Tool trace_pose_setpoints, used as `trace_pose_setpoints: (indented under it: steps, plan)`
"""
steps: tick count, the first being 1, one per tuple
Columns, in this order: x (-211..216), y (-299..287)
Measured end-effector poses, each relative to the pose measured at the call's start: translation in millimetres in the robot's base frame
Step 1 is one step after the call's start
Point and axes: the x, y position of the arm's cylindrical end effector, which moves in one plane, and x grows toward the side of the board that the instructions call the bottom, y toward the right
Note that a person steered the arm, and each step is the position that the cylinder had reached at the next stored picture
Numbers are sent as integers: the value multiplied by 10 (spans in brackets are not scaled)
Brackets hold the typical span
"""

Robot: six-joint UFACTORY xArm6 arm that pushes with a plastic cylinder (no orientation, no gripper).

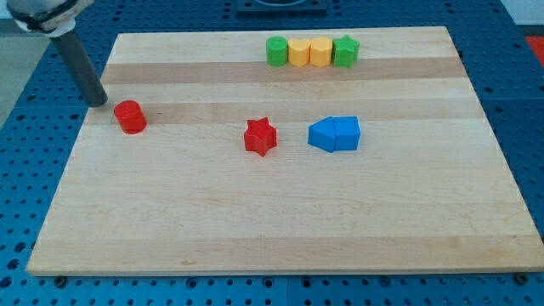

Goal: Slide red circle a bit right

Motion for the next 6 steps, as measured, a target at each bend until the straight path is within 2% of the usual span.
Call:
trace_pose_setpoints:
  steps: [3, 6]
  plan:
    - [385, 797]
    - [737, 931]
